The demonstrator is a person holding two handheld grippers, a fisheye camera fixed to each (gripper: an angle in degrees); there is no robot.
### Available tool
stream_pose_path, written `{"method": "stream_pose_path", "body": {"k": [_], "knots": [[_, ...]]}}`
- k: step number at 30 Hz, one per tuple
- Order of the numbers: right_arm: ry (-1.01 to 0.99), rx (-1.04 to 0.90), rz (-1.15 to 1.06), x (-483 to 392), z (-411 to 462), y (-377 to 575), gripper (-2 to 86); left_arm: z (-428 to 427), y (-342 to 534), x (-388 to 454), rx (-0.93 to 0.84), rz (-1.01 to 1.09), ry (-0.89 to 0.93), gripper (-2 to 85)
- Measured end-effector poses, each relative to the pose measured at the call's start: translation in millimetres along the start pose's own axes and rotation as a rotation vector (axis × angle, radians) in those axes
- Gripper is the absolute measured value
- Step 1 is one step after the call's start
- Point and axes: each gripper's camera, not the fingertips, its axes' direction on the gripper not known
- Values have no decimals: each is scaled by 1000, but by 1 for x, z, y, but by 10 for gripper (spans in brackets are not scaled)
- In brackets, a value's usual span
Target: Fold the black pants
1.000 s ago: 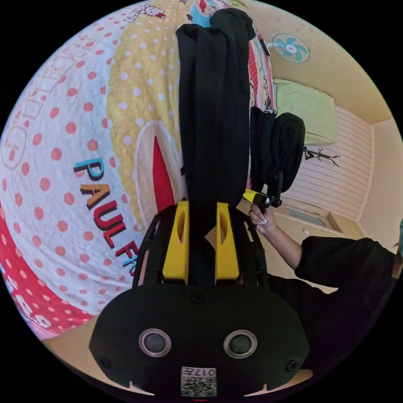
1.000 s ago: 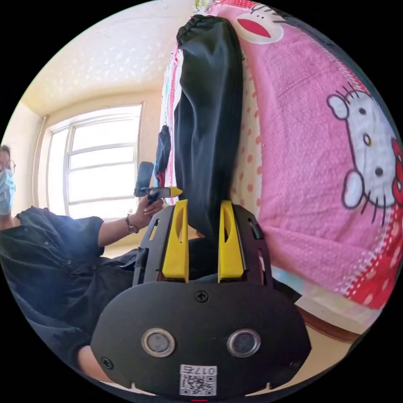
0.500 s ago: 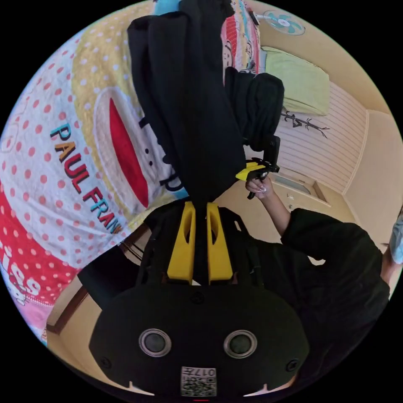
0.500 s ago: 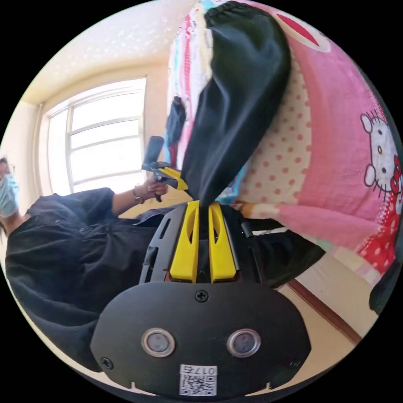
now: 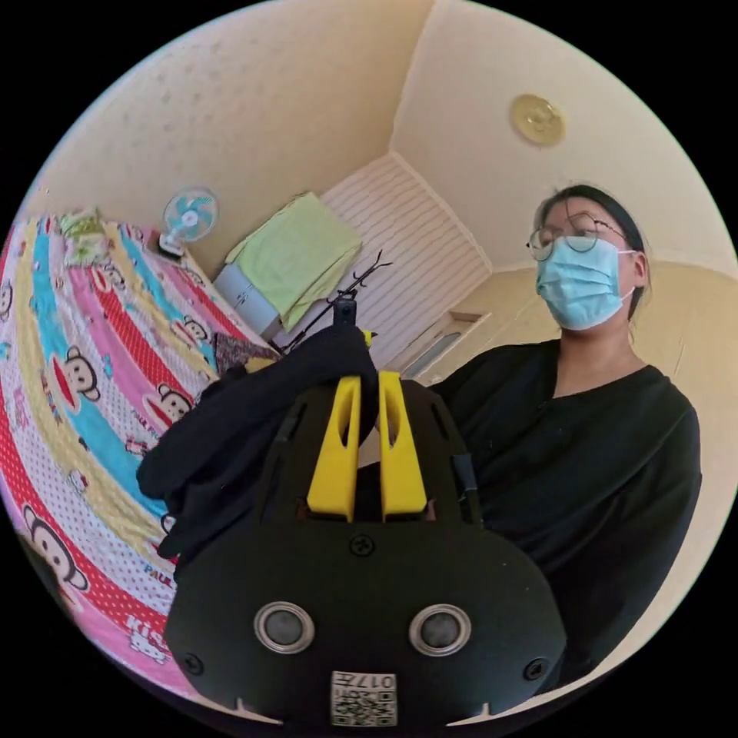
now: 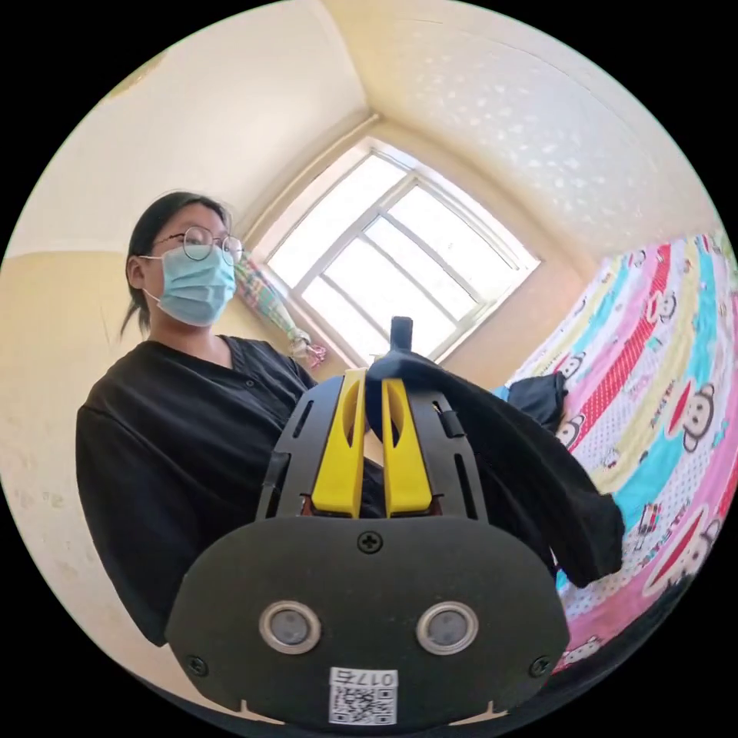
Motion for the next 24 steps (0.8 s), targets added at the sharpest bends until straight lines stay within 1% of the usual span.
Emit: {"method": "stream_pose_path", "body": {"k": [2,5,8,10,11,12,13,14,15,16,17,18,19,21,24], "knots": [[-15,-35,-60,-27,1,-24,8,1,-12,33,40,87,-16,45],[-54,-64,-130,-59,6,-57,6,-1,-22,69,157,179,-13,48],[-65,-88,-112,-63,15,-85,6,-9,-29,71,280,131,-53,49],[20,-104,-14,-33,20,-103,7,-15,-31,51,321,44,-134,49],[53,-108,11,-22,21,-106,7,-19,-32,27,337,-54,-205,49],[120,-116,85,7,23,-110,8,-24,-31,-5,347,-159,-284,48],[177,-134,169,42,26,-113,8,-25,-30,-23,349,-213,-315,47],[206,-149,203,61,28,-114,8,-28,-27,-63,343,-306,-362,47],[252,-178,291,101,33,-114,9,-31,-23,-106,321,-389,-400,46],[306,-201,365,141,38,-112,9,-32,-21,-128,311,-434,-412,45],[336,-209,400,160,41,-110,9,-34,-15,-169,293,-506,-434,44],[368,-212,455,194,45,-106,10,-36,-7,-203,283,-555,-451,43],[378,-197,503,220,48,-102,10,-37,-2,-217,285,-580,-457,43],[394,-186,552,248,54,-92,11,-38,19,-255,279,-642,-495,44],[417,-204,555,262,69,-62,15,-27,63,-275,265,-696,-542,45]]}}
